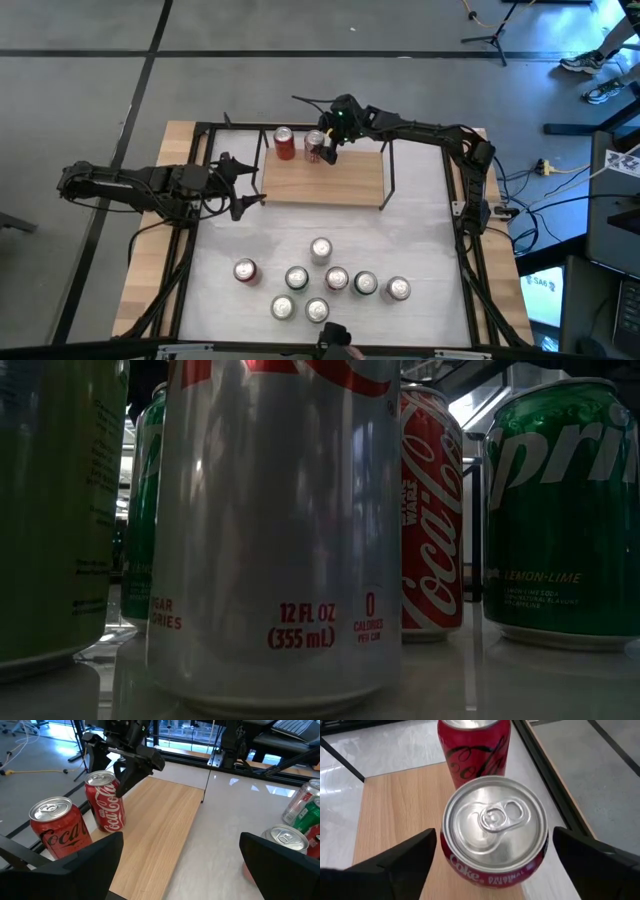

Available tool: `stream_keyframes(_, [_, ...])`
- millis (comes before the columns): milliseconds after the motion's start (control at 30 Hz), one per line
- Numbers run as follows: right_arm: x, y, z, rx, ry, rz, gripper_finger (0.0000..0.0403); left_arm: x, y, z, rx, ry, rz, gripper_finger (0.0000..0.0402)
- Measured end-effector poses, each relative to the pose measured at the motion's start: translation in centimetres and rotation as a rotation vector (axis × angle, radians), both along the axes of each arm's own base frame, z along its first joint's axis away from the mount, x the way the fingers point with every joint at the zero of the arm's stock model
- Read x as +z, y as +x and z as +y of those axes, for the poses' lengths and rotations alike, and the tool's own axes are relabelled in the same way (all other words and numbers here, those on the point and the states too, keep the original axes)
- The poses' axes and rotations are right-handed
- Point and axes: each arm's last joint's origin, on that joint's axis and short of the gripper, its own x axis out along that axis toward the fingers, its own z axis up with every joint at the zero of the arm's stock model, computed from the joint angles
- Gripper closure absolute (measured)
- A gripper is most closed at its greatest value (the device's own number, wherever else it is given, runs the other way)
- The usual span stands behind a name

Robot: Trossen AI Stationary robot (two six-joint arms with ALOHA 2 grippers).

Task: Place canned beverage on shelf
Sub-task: Put the red white soda can on the shelf

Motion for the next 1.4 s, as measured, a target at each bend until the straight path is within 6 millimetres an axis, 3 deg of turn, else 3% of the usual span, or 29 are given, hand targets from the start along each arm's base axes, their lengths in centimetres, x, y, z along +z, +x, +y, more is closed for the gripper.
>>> stream_keyframes(600, [0.2,0.0,0.0,0.0,0.004,0.008,0.0024,0.0,0.0,0.0,0.0,0.0,0.0,0.0013])
stream_keyframes(1033, [5.7,0.0,-0.2,-0.026,-0.005,0.041,0.0024,0.0,0.0,0.0,0.0,0.0,0.0,0.0013])
stream_keyframes(1400, [5.7,1.2,1.3,-0.013,-0.006,0.029,0.0024,0.0,0.0,0.0,0.0,0.0,0.0,0.0013])
